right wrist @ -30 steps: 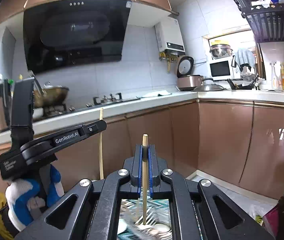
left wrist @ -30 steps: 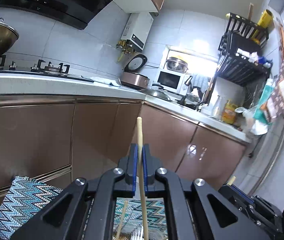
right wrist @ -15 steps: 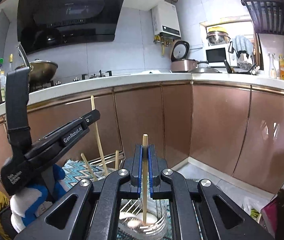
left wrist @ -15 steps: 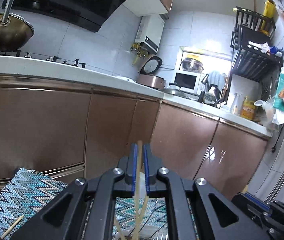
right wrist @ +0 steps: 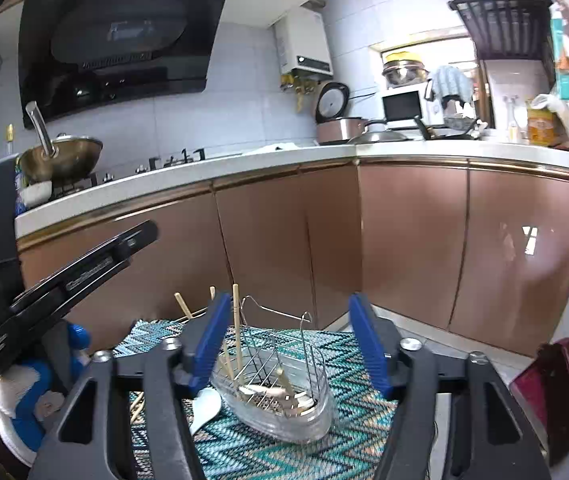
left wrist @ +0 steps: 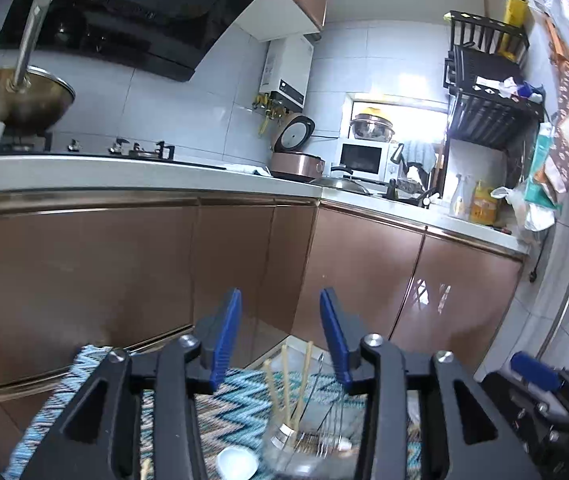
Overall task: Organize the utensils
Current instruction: 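Lower both chopsticks into the utensil holder and open both tools, then withdraw both tools from the holder and move down over the cloth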
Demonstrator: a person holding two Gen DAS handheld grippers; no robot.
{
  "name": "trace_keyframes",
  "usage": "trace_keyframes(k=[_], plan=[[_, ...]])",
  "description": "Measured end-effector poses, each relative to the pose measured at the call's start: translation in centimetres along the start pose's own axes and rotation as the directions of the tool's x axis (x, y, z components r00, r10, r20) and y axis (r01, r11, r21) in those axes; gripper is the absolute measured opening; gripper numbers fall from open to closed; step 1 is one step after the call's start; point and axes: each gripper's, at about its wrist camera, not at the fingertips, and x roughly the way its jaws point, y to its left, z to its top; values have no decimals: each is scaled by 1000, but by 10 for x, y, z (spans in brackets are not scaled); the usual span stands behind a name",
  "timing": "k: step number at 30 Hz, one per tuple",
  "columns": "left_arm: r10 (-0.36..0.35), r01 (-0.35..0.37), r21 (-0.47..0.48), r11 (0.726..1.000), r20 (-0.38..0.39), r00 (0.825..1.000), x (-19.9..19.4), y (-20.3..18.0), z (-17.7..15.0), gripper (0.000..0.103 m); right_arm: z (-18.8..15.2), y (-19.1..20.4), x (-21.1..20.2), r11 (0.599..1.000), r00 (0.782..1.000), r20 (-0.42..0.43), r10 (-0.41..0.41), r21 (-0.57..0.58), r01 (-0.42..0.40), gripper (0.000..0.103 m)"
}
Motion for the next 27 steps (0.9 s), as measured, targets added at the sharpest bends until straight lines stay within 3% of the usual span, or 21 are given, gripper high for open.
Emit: trace_keyframes(k=[5,7,15,27], plan=[[22,-22,-24,999,-7,1000,-52,20,9,47,-1,13,-41,999,999,29,-32,32,31,90],[39,-40,-22,999,-9,999,-72,29,12,51,-1,19,-53,999,999,30,-30,42,29,94],[114,-112,29,993,-38,993,-145,66,17,52,-3,54,-101,998,999,36,8,56,-11,94],[182,-182,-3,983,-76,980,-222,127,14,52,-6,103,-151,998,997,48,57,33,-59,94]])
